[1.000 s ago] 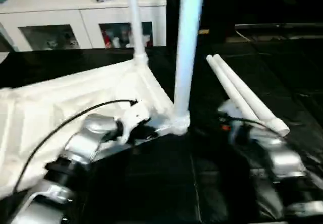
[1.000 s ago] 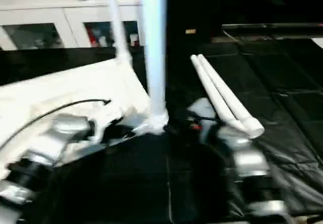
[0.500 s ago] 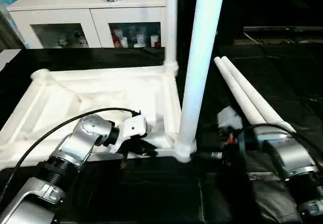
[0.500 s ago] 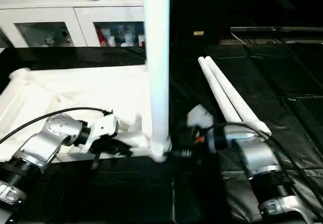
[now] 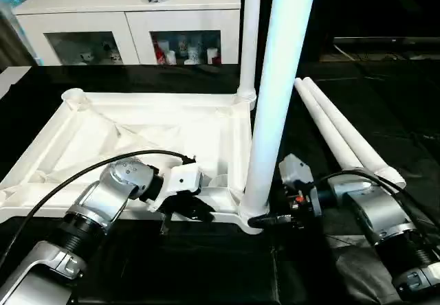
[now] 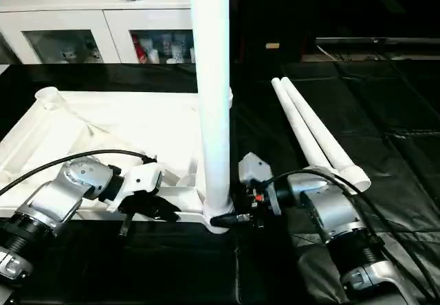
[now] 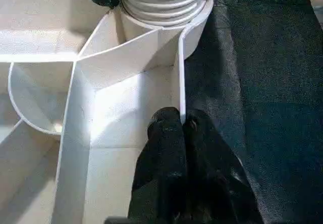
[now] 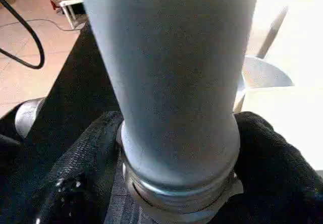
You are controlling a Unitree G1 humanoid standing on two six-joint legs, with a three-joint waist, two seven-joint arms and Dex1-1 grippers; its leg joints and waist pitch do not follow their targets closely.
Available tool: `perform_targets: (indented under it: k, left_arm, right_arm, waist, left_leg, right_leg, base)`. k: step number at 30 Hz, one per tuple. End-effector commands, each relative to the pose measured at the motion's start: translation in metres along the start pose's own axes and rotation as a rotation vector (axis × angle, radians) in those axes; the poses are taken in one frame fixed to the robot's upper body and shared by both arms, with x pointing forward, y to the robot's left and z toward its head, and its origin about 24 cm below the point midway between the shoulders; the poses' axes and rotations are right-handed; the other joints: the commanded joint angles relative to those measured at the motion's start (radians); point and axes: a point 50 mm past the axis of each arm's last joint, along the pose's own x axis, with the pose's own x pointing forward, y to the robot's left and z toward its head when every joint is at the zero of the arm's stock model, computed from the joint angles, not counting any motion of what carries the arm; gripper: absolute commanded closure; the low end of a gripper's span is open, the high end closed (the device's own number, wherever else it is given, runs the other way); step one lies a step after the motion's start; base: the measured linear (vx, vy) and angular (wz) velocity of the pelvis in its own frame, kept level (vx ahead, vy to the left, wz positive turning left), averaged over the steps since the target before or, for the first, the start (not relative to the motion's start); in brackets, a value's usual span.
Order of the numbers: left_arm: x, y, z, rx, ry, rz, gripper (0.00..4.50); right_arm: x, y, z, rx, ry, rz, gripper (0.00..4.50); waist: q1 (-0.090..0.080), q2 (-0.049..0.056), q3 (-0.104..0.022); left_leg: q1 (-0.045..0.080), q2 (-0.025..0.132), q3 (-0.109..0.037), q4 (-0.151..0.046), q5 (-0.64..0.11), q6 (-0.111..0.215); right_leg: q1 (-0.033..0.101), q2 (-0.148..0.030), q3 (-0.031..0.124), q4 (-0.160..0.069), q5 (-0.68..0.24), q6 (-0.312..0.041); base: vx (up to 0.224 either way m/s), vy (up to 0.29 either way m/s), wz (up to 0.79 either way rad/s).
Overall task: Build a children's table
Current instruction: Rotate leg to tighten
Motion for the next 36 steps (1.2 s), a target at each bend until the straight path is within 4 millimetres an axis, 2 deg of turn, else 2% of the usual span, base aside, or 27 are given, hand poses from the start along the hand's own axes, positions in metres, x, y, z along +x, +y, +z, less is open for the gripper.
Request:
perform_targets:
  k: [1,5,11,13,14,15,16,17,18,19,20,22,23,24,25,26,28,29,30,31,35,36]
  left_arm:
    - [0.007,-0.007,0.005,0.05,0.02,-0.092,4.5]
    - [0.007,-0.007,0.004,0.041,0.014,-0.087,4.5]
    - [0.01,0.001,0.005,-0.028,-0.018,0.008,4.5]
    - [0.011,0.01,0.006,-0.085,-0.047,0.121,4.5]
    - [0.012,0.014,0.007,-0.109,-0.064,0.163,4.5]
    - [0.014,0.019,0.009,-0.146,-0.089,0.229,4.5]
    - [0.015,0.021,0.011,-0.172,-0.106,0.266,4.5]
    - [0.016,0.023,0.012,-0.185,-0.112,0.287,4.5]
    - [0.019,0.028,0.015,-0.235,-0.133,0.369,4.5]
    - [0.022,0.03,0.018,-0.263,-0.149,0.401,4.5]
    - [0.023,0.032,0.02,-0.285,-0.159,0.429,4.5]
    - [0.028,0.037,0.026,-0.328,-0.178,0.504,4.5]
    - [0.032,0.041,0.032,-0.357,-0.189,0.561,4.5]
    - [0.034,0.043,0.035,-0.365,-0.19,0.592,4.5]
    - [0.035,0.044,0.037,-0.367,-0.19,0.608,4.5]
    - [0.037,0.044,0.04,-0.369,-0.191,0.622,4.5]
    - [0.04,0.045,0.043,-0.372,-0.191,0.636,4.5]
    - [0.041,0.045,0.045,-0.373,-0.19,0.639,4.5]
    - [0.042,0.044,0.046,-0.369,-0.186,0.639,4.5]
    - [0.043,0.044,0.047,-0.366,-0.183,0.637,4.5]
    - [0.043,0.042,0.045,-0.354,-0.162,0.631,4.5]
    - [0.042,0.041,0.044,-0.353,-0.159,0.627,4.5]
  right_arm:
    - [-0.001,-0.002,0.003,-0.003,0.005,-0.003,1.45]
    - [0.001,0.0,0.004,0.007,-0.009,0.005,1.63]
    - [0.003,0.003,-0.001,0.055,-0.054,-0.028,1.68]
    - [0.009,0.002,-0.007,0.097,-0.073,-0.124,1.68]
    - [0.012,0.001,-0.009,0.109,-0.081,-0.17,1.68]
    - [0.018,-0.003,-0.012,0.132,-0.089,-0.262,1.68]
    - [0.023,-0.006,-0.014,0.157,-0.099,-0.332,1.69]
    - [0.026,-0.007,-0.015,0.171,-0.105,-0.362,1.69]
    - [0.037,-0.011,-0.016,0.226,-0.138,-0.47,1.69]
    - [0.044,-0.015,-0.015,0.264,-0.162,-0.531,1.69]
    - [0.049,-0.017,-0.015,0.294,-0.172,-0.575,1.69]
    - [0.062,-0.024,-0.012,0.33,-0.175,-0.667,1.7]
    - [0.07,-0.028,-0.01,0.352,-0.177,-0.726,1.7]
    - [0.074,-0.03,-0.008,0.365,-0.18,-0.753,1.7]
    - [0.077,-0.031,-0.006,0.372,-0.182,-0.765,1.7]
    - [0.079,-0.032,-0.005,0.372,-0.178,-0.78,1.7]
    - [0.082,-0.034,-0.003,0.372,-0.173,-0.801,1.7]
    - [0.082,-0.034,-0.003,0.374,-0.174,-0.808,1.7]
    - [0.083,-0.034,-0.002,0.377,-0.181,-0.811,1.7]
    - [0.084,-0.034,-0.001,0.378,-0.19,-0.812,1.0]
    - [0.081,-0.036,-0.002,0.381,-0.204,-0.843,0.79]
    - [0.079,-0.036,-0.002,0.376,-0.207,-0.848,0.57]
  waist:
    - [-0.004,-0.003,-0.065]
    - [-0.004,-0.003,-0.065]
    - [-0.003,-0.005,-0.065]
    - [-0.004,-0.002,-0.058]
    - [-0.007,-0.005,-0.058]
    - [-0.008,-0.003,-0.057]
    - [-0.014,-0.003,-0.052]
    - [-0.019,-0.001,-0.052]
    - [-0.034,-0.004,-0.047]
    - [-0.04,-0.003,-0.048]
    - [-0.052,-0.005,-0.047]
    - [-0.065,-0.004,-0.047]
    - [-0.067,-0.003,-0.047]
    - [-0.076,-0.008,-0.047]
    - [-0.076,-0.005,-0.048]
    - [-0.075,-0.009,-0.049]
    - [-0.073,-0.005,-0.051]
    - [-0.073,-0.009,-0.051]
    - [-0.071,-0.007,-0.051]
    - [-0.069,-0.009,-0.053]
    - [-0.069,-0.004,-0.055]
    - [-0.067,-0.004,-0.057]
  left_leg:
    - [0.008,0.035,-0.004,-0.066,-0.172,0.061]
    - [0.007,0.035,-0.004,-0.066,-0.172,0.058]
    - [0.007,0.034,-0.004,-0.065,-0.163,0.06]
    - [0.012,0.035,-0.001,-0.069,-0.2,0.047]
    - [0.013,0.032,-0.004,-0.071,-0.221,0.034]
    - [0.011,0.031,-0.005,-0.072,-0.225,0.028]
    - [0.012,0.029,-0.006,-0.076,-0.251,0.015]
    - [0.014,0.028,-0.008,-0.077,-0.265,0.007]
    - [0.005,0.025,-0.013,-0.083,-0.275,-0.008]
    - [0.007,0.024,-0.015,-0.084,-0.286,-0.015]
    - [0.009,0.02,-0.017,-0.083,-0.306,-0.017]
    - [0.007,0.018,-0.02,-0.083,-0.314,-0.013]
    - [0.008,0.018,-0.02,-0.082,-0.315,-0.011]
    - [0.006,0.017,-0.02,-0.081,-0.314,-0.009]
    - [0.009,0.015,-0.019,-0.08,-0.314,-0.002]
    - [0.011,0.016,-0.017,-0.079,-0.309,0.009]
    - [0.01,0.018,-0.016,-0.081,-0.292,0.016]
    - [0.008,0.018,-0.015,-0.081,-0.286,0.019]
    - [0.007,0.02,-0.015,-0.082,-0.277,0.022]
    - [0.006,0.02,-0.014,-0.082,-0.265,0.026]
    - [0.004,0.022,-0.013,-0.081,-0.244,0.031]
    - [0.006,0.021,-0.011,-0.079,-0.231,0.033]
  right_leg:
    - [0.058,-0.059,0.04,-0.057,-0.149,-0.254]
    - [0.058,-0.058,0.041,-0.058,-0.153,-0.252]
    - [0.058,-0.058,0.041,-0.056,-0.144,-0.253]
    - [0.052,-0.058,0.042,-0.067,-0.204,-0.241]
    - [0.056,-0.061,0.042,-0.069,-0.25,-0.231]
    - [0.057,-0.06,0.041,-0.072,-0.273,-0.221]
    - [0.052,-0.06,0.039,-0.079,-0.338,-0.2]
    - [0.053,-0.062,0.039,-0.082,-0.373,-0.187]
    - [0.057,-0.062,0.037,-0.084,-0.429,-0.159]
    - [0.056,-0.063,0.034,-0.086,-0.455,-0.149]
    - [0.054,-0.064,0.031,-0.095,-0.507,-0.128]
    - [0.052,-0.063,0.03,-0.1,-0.529,-0.114]
    - [0.051,-0.062,0.03,-0.101,-0.528,-0.113]
    - [0.049,-0.061,0.03,-0.101,-0.522,-0.118]
    - [0.047,-0.061,0.029,-0.106,-0.529,-0.113]
    - [0.045,-0.06,0.031,-0.108,-0.519,-0.111]
    - [0.046,-0.059,0.032,-0.104,-0.472,-0.124]
    - [0.047,-0.057,0.033,-0.104,-0.458,-0.126]
    - [0.047,-0.058,0.035,-0.1,-0.43,-0.135]
    - [0.05,-0.058,0.036,-0.097,-0.399,-0.144]
    - [0.052,-0.058,0.038,-0.089,-0.322,-0.171]
    - [0.053,-0.058,0.039,-0.086,-0.292,-0.182]
  base:
    - [0.0,0.0,0.0]
    - [0.0,0.0,0.0]
    - [0.0,0.0,0.0]
    - [0.0,0.0,0.0]
    - [0.0,0.0,0.0]
    - [0.0,0.0,0.0]
    - [0.0,0.0,0.0]
    - [0.0,0.0,0.0]
    - [0.0,0.0,0.0]
    - [0.0,0.0,0.0]
    - [0.0,0.0,0.0]
    - [0.0,0.0,0.0]
    - [0.0,0.0,0.0]
    - [0.0,0.0,0.0]
    - [0.0,0.0,0.0]
    - [0.0,0.0,0.0]
    - [0.0,0.0,0.0]
    - [0.0,0.0,0.0]
    - [0.0,0.0,0.0]
    - [0.0,0.0,0.0]
    - [0.0,0.0,0.0]
    - [0.0,0.0,0.0]
